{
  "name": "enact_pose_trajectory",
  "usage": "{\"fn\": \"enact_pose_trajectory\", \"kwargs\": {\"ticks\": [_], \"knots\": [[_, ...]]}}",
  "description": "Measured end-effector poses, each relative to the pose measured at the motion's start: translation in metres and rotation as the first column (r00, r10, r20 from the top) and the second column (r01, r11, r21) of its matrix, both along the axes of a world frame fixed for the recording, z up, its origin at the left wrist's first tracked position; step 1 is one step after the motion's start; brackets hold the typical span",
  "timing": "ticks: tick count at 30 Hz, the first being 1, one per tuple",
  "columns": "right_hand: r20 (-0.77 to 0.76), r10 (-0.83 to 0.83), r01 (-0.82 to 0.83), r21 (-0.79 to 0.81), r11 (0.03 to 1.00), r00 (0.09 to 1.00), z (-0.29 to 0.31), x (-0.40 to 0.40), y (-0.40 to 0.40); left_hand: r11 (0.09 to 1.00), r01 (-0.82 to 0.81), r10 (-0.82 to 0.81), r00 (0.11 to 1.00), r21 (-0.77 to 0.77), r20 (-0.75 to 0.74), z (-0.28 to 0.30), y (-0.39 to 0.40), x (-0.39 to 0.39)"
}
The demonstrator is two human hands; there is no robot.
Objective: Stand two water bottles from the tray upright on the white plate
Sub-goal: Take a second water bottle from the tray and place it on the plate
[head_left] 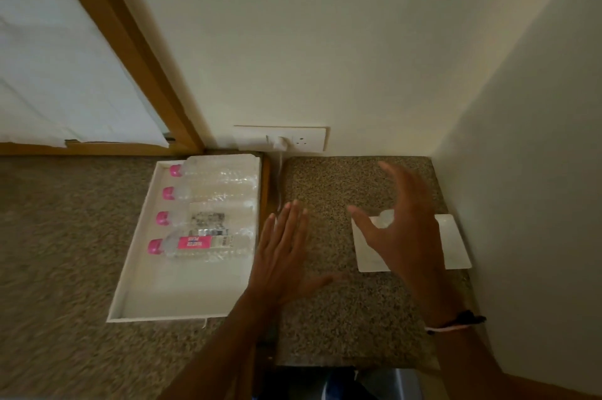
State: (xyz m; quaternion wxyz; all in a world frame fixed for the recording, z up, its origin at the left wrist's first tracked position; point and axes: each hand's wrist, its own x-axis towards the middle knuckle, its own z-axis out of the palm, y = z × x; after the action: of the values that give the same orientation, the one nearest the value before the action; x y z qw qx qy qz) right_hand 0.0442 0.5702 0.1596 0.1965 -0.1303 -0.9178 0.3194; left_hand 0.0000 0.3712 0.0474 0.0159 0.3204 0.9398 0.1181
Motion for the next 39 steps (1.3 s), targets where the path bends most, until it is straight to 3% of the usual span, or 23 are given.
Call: {"fn": "enact_pose_trajectory", "kwargs": {"ticks": [4, 9, 14, 18, 20, 23, 25, 29, 32, 36, 39], "knots": [[0.004, 0.028, -0.028, -0.027, 0.999, 1.000, 0.009, -0.011, -0.052, 0.997, -0.014, 0.018, 0.998, 0.076, -0.059, 0.017, -0.057, -0.011], [0.053, 0.107, -0.106, -0.018, 0.994, 0.993, 0.001, -0.026, -0.132, 0.994, -0.097, 0.102, 0.991, 0.056, -0.092, 0.030, -0.147, -0.024], [0.120, 0.279, -0.276, -0.041, 0.960, 0.953, -0.016, -0.045, -0.211, 0.987, -0.157, 0.160, 0.984, 0.044, -0.078, 0.024, -0.229, -0.028], [0.212, 0.451, -0.450, -0.057, 0.891, 0.867, -0.042, -0.061, -0.275, 0.982, -0.191, 0.191, 0.981, 0.014, -0.043, 0.015, -0.282, -0.025], [0.295, 0.494, -0.510, -0.023, 0.860, 0.818, -0.058, -0.072, -0.304, 0.979, -0.203, 0.202, 0.979, -0.021, -0.020, 0.010, -0.304, -0.024], [0.442, 0.442, -0.566, 0.202, 0.799, 0.781, -0.082, -0.087, -0.338, 0.976, -0.215, 0.215, 0.977, -0.041, 0.005, -0.001, -0.335, -0.020], [0.491, 0.371, -0.565, 0.341, 0.751, 0.788, -0.095, -0.092, -0.347, 0.977, -0.208, 0.209, 0.978, -0.043, 0.024, -0.009, -0.348, -0.015], [0.466, 0.306, -0.514, 0.428, 0.743, 0.830, -0.103, -0.102, -0.358, 0.976, -0.206, 0.212, 0.972, -0.073, 0.099, -0.029, -0.369, -0.003], [0.441, 0.335, -0.511, 0.378, 0.772, 0.833, -0.085, -0.103, -0.357, 0.973, -0.209, 0.222, 0.965, -0.102, 0.139, -0.045, -0.374, 0.002], [0.201, 0.268, -0.312, 0.239, 0.919, 0.942, -0.035, -0.087, -0.341, 0.977, -0.187, 0.200, 0.968, -0.099, 0.151, -0.055, -0.373, -0.003], [0.217, 0.211, -0.243, 0.131, 0.961, 0.953, -0.005, -0.081, -0.315, 0.980, -0.170, 0.185, 0.971, -0.103, 0.154, -0.059, -0.371, -0.006]]}}
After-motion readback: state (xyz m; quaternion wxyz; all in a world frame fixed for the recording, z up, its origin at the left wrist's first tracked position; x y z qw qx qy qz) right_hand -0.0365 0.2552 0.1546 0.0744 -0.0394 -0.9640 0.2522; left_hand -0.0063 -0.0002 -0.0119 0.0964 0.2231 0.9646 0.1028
